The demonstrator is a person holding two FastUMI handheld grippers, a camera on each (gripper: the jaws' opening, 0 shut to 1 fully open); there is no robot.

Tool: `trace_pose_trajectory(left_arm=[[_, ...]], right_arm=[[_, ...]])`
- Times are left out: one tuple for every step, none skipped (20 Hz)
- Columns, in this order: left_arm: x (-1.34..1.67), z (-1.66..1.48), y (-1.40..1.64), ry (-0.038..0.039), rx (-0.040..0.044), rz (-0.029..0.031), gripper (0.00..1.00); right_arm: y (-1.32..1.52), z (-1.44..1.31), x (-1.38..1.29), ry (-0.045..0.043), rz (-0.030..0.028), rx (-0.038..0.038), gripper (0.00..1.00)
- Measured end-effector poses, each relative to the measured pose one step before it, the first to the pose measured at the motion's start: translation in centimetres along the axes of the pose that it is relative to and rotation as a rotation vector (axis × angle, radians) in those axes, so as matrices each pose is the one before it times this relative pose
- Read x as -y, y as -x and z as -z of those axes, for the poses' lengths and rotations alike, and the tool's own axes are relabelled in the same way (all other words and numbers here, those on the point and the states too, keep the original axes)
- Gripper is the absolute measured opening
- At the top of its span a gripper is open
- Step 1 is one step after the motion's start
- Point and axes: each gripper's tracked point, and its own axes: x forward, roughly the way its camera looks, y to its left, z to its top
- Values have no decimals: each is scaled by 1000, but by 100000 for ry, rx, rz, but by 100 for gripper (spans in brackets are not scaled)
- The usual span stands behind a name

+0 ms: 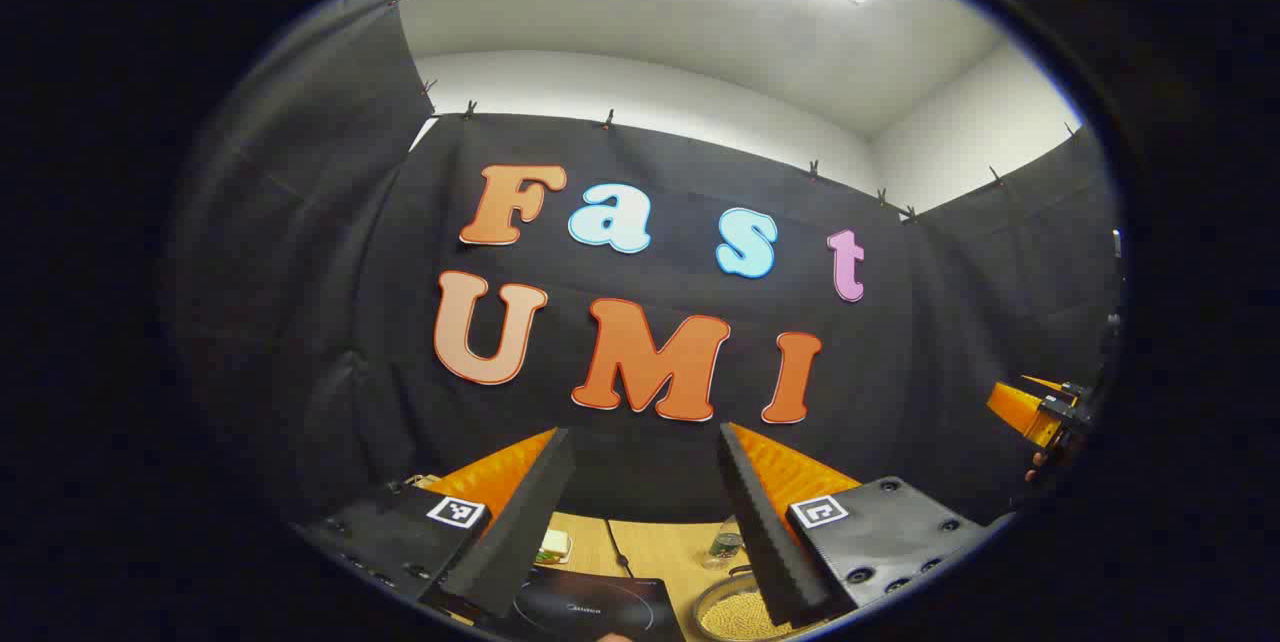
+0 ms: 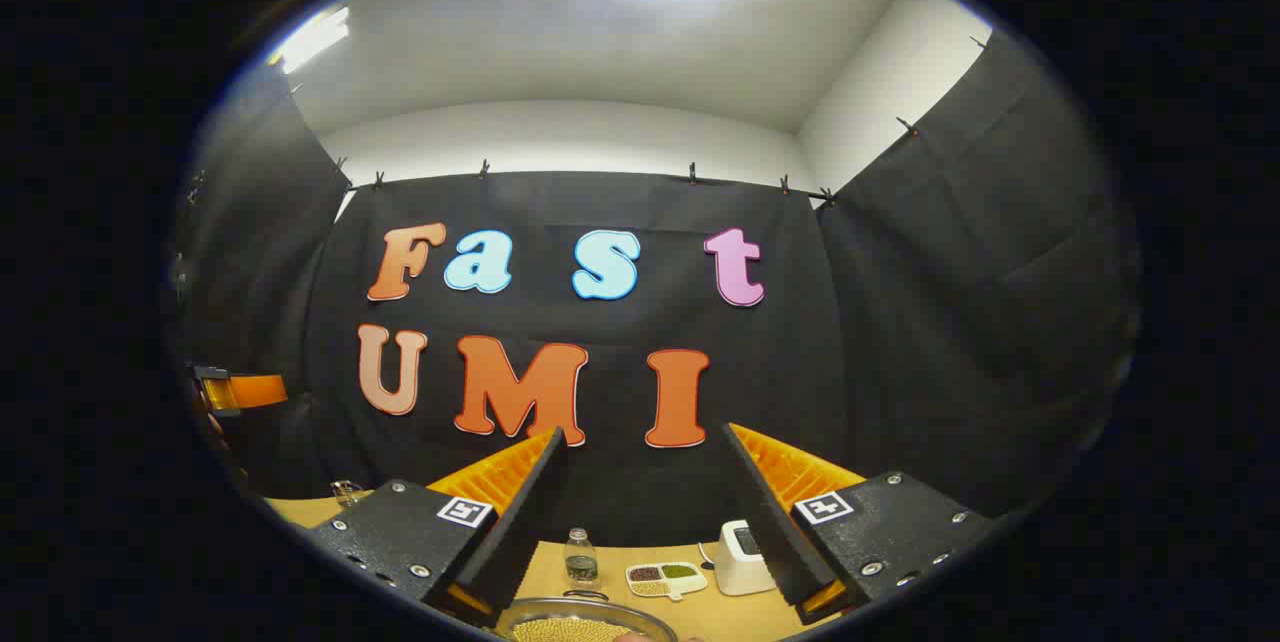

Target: First push the handle of the pot to place it horizontally, then grasp the pot with both hands and set it on the induction cooktop.

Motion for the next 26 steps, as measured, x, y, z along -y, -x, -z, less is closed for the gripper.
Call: trace_pose_trajectory(left_arm=[[1051,492,16,1523,-1641,3203,96],[304,278,50,-699,-851,1047,94],[-585,-332,150,-1687,613,-1260,96],[-489,-464,-31,-816,1985,-1204,93],[71,-369,110,178,1730,-61,95],[346,-467,220,841,1320,1048,95],[496,-280,30,282,1149,1636,94],[82,-263,-11,-262,831,287,95],[-157,-105,-37,-68,789,188,95],[133,-203,19,454,815,601,94],[179,-193,-31,280,645,376,95],[-10,-107,-137,-153,698,-244,96],[-113,-55,-90,-620,466,-375,94],[-63,151,-35,-764,108,-330,96],[31,142,-155,-623,225,-284,93],[27,-212,-213,-422,728,-217,97],[-7,-162,-129,-130,773,-148,97],[7,16,-2,6,520,-279,97],[26,62,-79,322,427,-431,96],[121,-50,-131,197,220,25,95],[26,-32,37,385,465,-123,94],[-102,-170,-11,523,824,-372,97],[-213,226,-59,1068,1261,-749,95],[-1,214,-11,1907,1294,-976,95],[211,534,-15,922,120,256,95],[298,513,-106,-793,-503,628,97]], right_arm=[[-150,-465,-7,52,-422,1147,94],[-10,-407,-98,554,-201,1259,94],[98,-442,-209,549,-144,1307,94],[194,-379,-326,143,-317,1216,94],[414,-551,-442,293,-924,1565,94],[211,-285,-364,169,-622,1206,94],[165,-140,-201,448,-645,772,94],[370,-148,-142,611,-249,737,94],[109,-166,-56,698,-132,548,94],[94,-168,-172,500,-222,403,97],[122,-103,-178,422,-599,405,94],[46,-133,-168,845,-1177,820,95],[-103,-89,-40,1294,-821,566,95],[-238,408,377,785,879,-784,95],[-164,419,556,33,925,-1378,95],[-151,359,174,-836,180,-1014,95],[-200,117,-98,-1186,-436,-701,95],[-123,215,62,-1151,-498,-709,95],[-3,238,155,-1036,-277,-704,95],[42,221,123,-730,-299,-416,95],[162,132,124,-504,-462,-185,95],[24,81,31,-215,-905,479,95],[-19,72,-58,24,-631,1377,95],[-109,323,324,39,602,513,95],[-196,826,642,-455,1529,-1031,95],[-23,810,440,-797,1028,-1724,94]])
